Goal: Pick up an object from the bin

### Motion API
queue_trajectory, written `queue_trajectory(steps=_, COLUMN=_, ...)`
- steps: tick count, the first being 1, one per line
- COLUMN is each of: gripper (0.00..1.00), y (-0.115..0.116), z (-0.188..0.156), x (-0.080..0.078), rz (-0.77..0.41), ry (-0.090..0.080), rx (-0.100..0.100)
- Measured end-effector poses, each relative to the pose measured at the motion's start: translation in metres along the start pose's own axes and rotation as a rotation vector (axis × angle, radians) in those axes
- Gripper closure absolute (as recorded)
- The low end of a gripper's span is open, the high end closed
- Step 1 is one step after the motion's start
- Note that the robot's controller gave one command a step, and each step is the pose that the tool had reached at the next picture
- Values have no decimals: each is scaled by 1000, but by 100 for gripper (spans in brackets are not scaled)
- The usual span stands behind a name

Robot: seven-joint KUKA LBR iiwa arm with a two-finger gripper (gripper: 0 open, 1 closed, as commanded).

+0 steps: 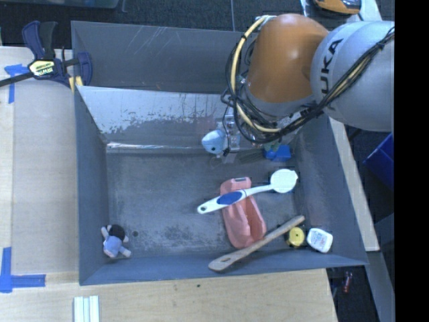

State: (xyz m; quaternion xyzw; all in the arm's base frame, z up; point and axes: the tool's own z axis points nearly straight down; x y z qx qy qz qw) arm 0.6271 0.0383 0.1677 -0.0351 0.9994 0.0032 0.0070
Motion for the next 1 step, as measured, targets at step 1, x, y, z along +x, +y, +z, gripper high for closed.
queue_trajectory(steps=1, gripper=100, y=0, z=-22, x=-2, rz=0, ry=-6, rx=0)
